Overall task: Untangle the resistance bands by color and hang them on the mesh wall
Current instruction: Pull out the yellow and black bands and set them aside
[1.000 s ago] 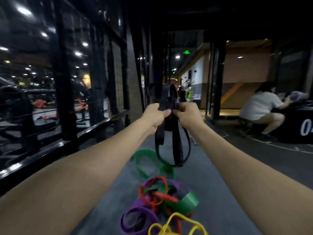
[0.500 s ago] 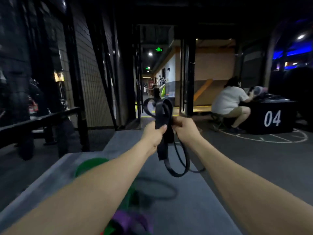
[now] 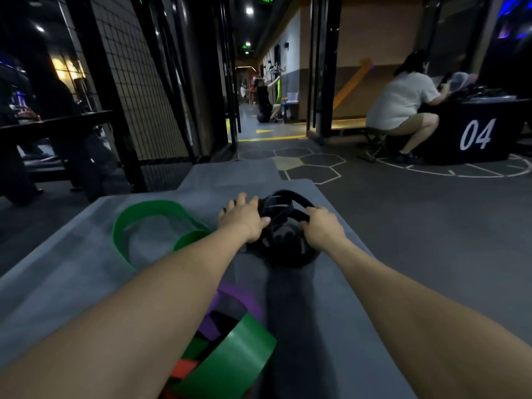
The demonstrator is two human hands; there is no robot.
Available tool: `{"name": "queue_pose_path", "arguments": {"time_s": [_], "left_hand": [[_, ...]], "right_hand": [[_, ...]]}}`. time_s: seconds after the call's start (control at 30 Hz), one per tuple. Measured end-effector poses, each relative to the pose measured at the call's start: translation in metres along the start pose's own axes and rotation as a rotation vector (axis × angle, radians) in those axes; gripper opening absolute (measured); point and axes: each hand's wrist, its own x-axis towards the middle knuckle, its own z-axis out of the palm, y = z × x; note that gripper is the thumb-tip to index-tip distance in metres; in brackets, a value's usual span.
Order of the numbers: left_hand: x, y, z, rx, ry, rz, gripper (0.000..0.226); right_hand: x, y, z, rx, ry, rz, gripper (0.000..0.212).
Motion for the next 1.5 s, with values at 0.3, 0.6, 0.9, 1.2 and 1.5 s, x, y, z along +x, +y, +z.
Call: {"name": "queue_pose_path", "arguments": {"time_s": [0.3, 0.6, 0.9, 1.2, 1.5], "left_hand": [[-0.081, -0.01, -0.053, -0.131, 0.103, 0.042, 0.037], [-0.243, -0.071, -0.073, -0.34, 0.146, 0.008, 0.023], [-0.383, -0.111, -0.023, -0.63, 0.122, -0.086, 0.043], [-0.399, -0.105, -0.008, -0.525, 0.092, -0.12, 0.019], [-0.403, -0.156, -0.053, -1.003, 0.286, -0.189, 0.015]], "right_hand": [[-0.089, -0.053, -0.057, 0.16, -0.03, -0.117, 0.03], [-0.245, -0.109, -0.069, 0.287, -0.163, -0.164, 0.02], [-0.358, -0.131, -0.035, 0.425, -0.128, -0.112, 0.037], [-0.365, -0.132, -0.024, 0.442, -0.119, -0.25, 0.042], [-0.358, -0.13, -0.018, 0.144, -0.178, -0.238, 0.105]]}}
